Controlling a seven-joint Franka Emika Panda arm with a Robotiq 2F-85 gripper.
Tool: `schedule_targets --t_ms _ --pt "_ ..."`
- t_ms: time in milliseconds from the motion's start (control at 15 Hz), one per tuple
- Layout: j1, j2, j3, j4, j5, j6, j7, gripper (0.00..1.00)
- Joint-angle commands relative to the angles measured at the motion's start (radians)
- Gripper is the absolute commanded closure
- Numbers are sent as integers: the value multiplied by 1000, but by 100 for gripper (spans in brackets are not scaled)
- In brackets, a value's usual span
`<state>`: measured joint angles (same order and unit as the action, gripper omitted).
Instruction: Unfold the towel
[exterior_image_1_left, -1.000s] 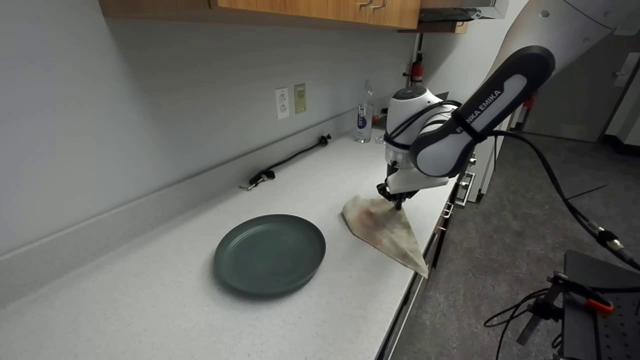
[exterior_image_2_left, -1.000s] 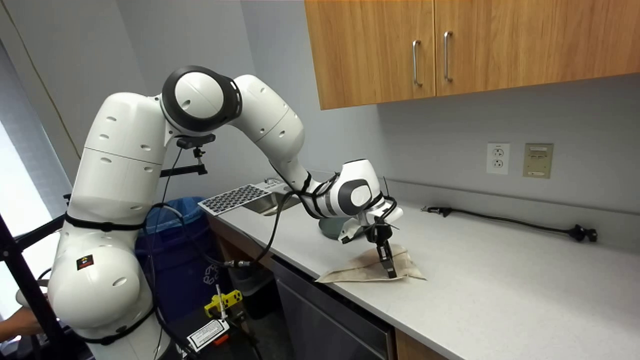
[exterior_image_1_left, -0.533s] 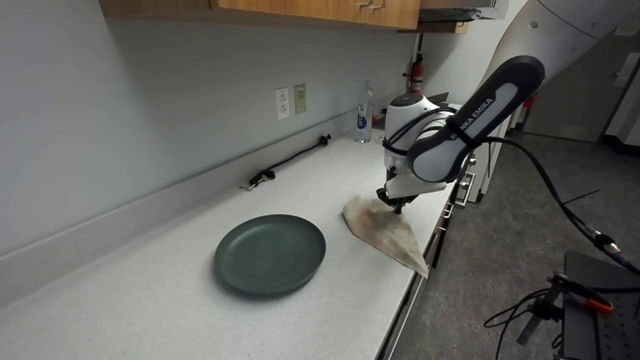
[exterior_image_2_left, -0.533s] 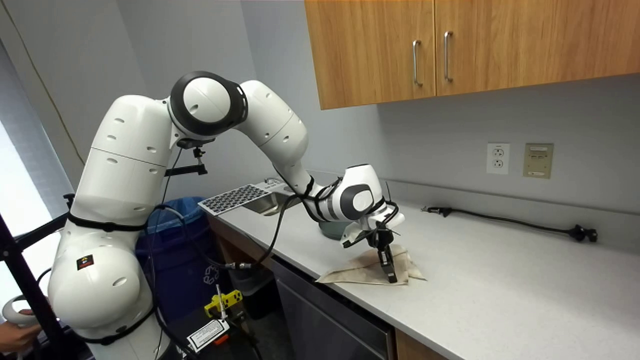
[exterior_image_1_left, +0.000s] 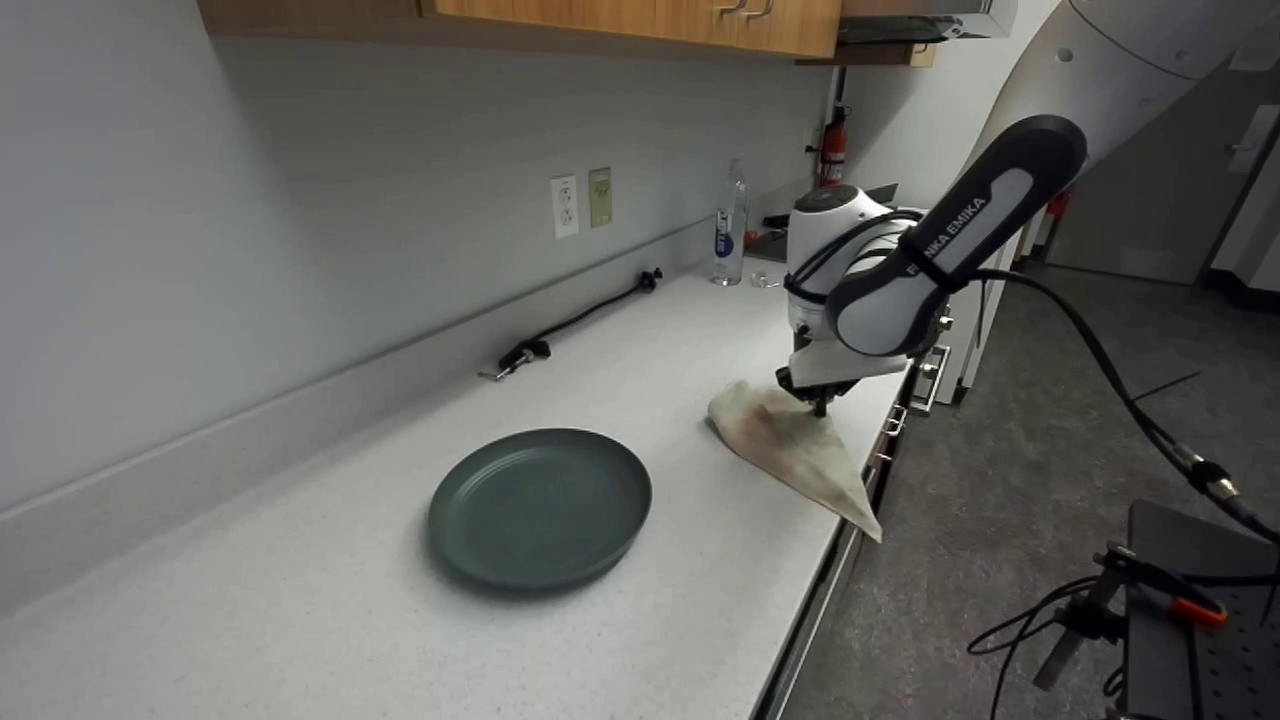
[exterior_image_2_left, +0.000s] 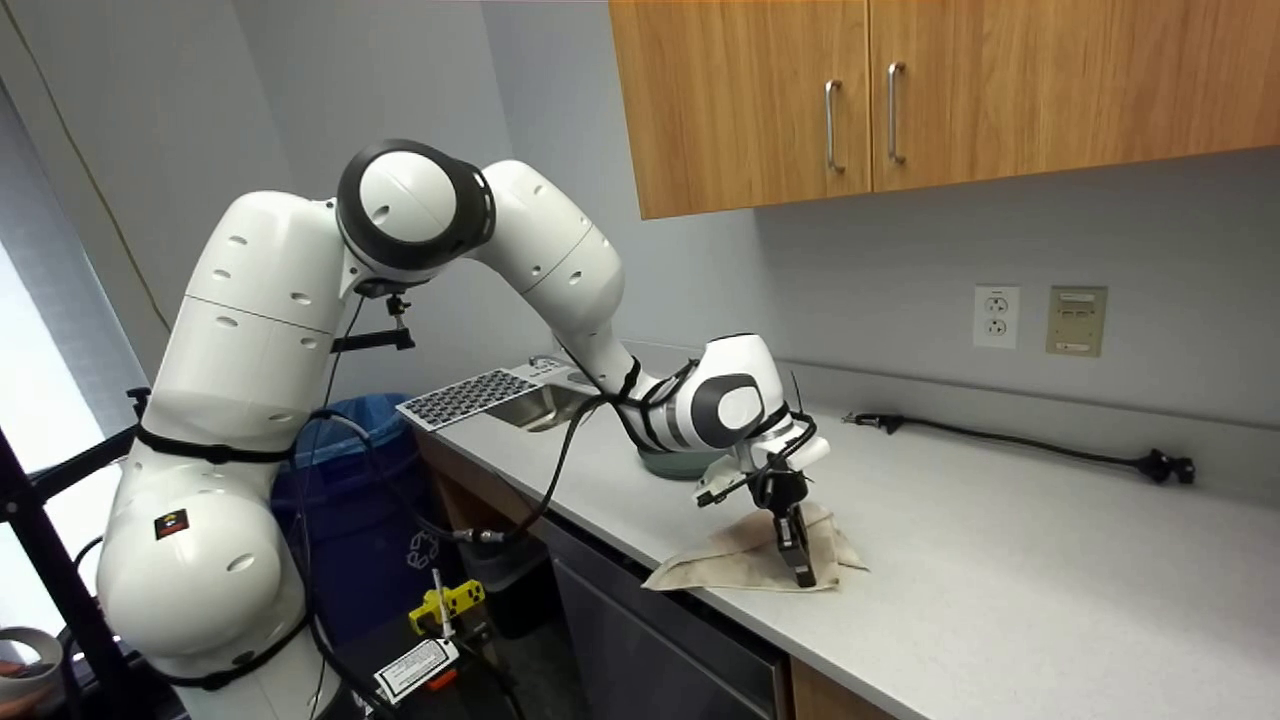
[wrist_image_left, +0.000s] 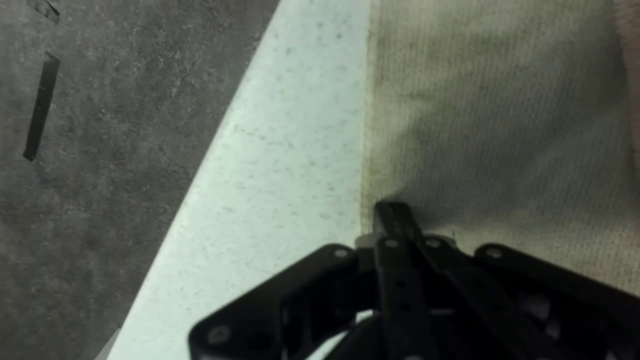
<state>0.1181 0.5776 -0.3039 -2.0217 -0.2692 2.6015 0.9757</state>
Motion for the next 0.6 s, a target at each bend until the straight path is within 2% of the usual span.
schedule_targets --t_ms 0,333,400,533 --pt "38 33 -84 1 -38 -49 101 100" --pt "24 18 -71 -2 -53 -52 109 100" --pt "31 11 -71 2 -59 -57 110 74" --pt "50 -4 -75 3 -73 -53 118 66"
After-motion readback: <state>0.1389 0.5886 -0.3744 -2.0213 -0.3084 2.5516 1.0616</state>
